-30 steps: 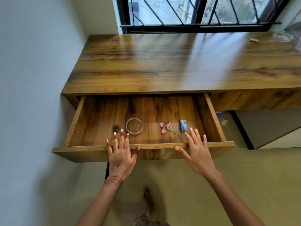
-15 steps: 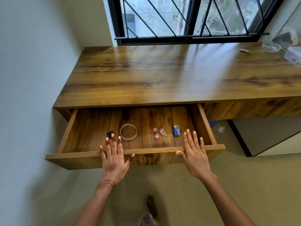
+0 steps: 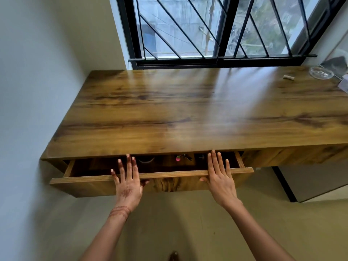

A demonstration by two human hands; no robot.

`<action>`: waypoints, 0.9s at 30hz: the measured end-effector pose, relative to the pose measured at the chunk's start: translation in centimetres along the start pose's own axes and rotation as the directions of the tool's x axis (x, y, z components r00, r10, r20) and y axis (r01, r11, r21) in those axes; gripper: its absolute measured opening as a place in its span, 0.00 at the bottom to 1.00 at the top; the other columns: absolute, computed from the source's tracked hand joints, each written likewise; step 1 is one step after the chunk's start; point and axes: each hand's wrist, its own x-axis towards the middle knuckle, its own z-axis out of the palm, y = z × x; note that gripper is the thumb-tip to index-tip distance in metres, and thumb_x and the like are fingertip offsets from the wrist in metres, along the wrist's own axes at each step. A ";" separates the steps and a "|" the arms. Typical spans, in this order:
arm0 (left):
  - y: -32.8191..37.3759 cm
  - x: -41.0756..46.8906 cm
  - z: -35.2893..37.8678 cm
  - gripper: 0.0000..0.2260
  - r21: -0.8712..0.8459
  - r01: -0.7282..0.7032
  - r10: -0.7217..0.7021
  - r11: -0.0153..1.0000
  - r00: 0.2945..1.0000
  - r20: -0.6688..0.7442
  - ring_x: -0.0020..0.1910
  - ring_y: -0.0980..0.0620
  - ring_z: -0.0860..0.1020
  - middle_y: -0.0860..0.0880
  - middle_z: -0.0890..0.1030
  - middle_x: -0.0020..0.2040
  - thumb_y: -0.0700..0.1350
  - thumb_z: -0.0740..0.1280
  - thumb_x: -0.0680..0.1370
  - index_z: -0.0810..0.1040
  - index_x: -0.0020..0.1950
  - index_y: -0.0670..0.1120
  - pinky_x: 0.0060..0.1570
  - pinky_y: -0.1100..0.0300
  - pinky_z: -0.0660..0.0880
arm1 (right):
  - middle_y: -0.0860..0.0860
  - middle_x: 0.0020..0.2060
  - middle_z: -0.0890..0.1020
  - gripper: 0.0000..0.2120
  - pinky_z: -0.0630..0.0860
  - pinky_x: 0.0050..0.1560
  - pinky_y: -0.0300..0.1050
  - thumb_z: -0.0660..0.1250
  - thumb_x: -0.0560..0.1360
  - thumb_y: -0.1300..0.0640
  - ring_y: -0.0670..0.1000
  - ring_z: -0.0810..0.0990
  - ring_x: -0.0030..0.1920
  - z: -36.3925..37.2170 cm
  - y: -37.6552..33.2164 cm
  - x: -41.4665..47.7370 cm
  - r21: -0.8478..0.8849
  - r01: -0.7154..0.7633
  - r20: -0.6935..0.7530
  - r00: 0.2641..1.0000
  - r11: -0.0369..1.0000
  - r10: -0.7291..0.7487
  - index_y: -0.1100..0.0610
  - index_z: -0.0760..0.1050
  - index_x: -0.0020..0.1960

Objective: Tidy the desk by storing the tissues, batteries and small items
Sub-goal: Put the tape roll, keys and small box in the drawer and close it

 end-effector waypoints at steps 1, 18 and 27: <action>0.0 1.1 0.0 0.46 -0.011 -0.011 0.011 1.000 1.000 -0.019 0.75 0.42 0.37 0.44 0.37 0.76 0.59 0.66 0.72 0.41 0.76 0.40 0.70 0.44 0.34 | 0.56 0.76 0.43 0.37 0.40 0.74 0.53 0.41 0.76 0.37 0.55 0.43 0.75 -0.1 0.2 1.1 -0.014 -0.002 -0.009 1.000 1.000 0.002 0.63 0.49 0.74; 0.2 7.6 0.6 0.40 0.101 -0.011 0.016 0.995 0.999 -0.050 0.64 0.41 0.73 0.38 0.73 0.66 0.37 0.80 0.59 0.67 0.67 0.34 0.64 0.49 0.67 | 0.59 0.66 0.71 0.32 0.53 0.72 0.52 0.59 0.69 0.45 0.60 0.68 0.68 0.6 0.6 8.1 0.008 0.070 -0.326 0.943 0.998 -0.063 0.64 0.67 0.67; 1.6 7.5 -0.9 0.45 0.057 0.044 -0.046 0.997 0.998 0.037 0.64 0.36 0.72 0.33 0.72 0.65 0.43 0.82 0.54 0.68 0.66 0.31 0.72 0.51 0.58 | 0.59 0.66 0.72 0.38 0.50 0.72 0.51 0.73 0.64 0.46 0.60 0.69 0.68 -0.3 0.5 8.0 0.054 0.074 -0.242 0.968 0.996 -0.059 0.64 0.67 0.67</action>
